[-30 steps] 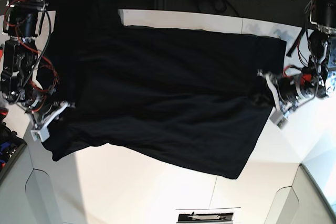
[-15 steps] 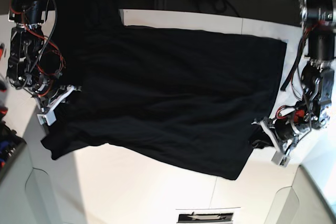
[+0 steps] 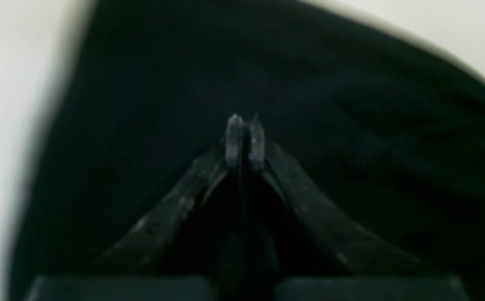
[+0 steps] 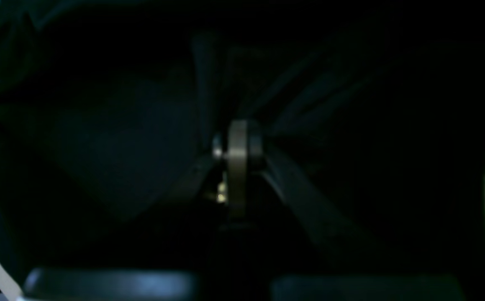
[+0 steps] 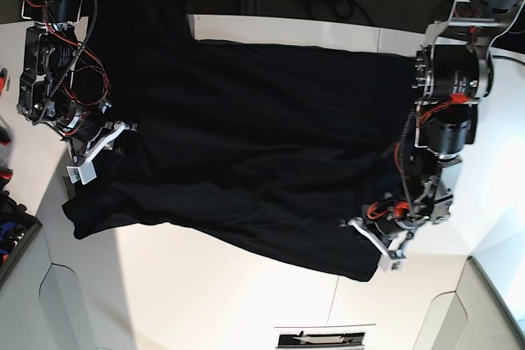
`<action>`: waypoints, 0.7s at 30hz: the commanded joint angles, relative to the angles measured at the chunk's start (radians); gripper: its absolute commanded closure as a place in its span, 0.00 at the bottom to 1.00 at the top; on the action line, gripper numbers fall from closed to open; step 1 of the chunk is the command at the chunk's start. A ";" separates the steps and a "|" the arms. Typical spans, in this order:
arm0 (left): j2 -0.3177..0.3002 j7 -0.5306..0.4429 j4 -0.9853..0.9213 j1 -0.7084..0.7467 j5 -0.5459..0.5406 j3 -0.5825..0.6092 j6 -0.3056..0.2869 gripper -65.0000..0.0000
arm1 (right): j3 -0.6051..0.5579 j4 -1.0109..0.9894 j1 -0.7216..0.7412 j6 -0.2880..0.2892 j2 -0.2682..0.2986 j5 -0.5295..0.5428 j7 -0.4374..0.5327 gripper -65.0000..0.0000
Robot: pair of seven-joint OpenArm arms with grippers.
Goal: Layout the t-shirt on the table in an organized manner, then fold the t-shirt properly
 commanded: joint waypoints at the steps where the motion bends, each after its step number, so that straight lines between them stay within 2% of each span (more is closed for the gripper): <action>1: -0.002 -0.023 0.007 -0.038 -0.006 -0.003 -0.005 0.98 | -0.001 0.003 0.005 -0.003 0.006 -0.031 -0.045 1.00; 6: -0.019 -0.025 0.004 -0.016 0.063 -0.003 0.042 0.98 | -0.001 0.003 0.006 -0.004 0.007 -0.085 -0.045 1.00; 11: -0.104 -0.017 0.004 0.005 0.063 -0.003 0.047 0.98 | 0.019 0.003 0.005 -0.005 0.029 -0.109 -0.045 1.00; 17: -0.206 -0.007 0.004 0.055 0.041 -0.003 0.047 0.98 | 0.111 0.003 0.005 -0.005 0.045 -0.108 -0.050 1.00; 21: -0.248 -0.006 0.004 0.070 -0.002 -0.003 0.046 0.98 | 0.164 0.003 0.005 -0.004 0.045 -0.062 -0.050 1.00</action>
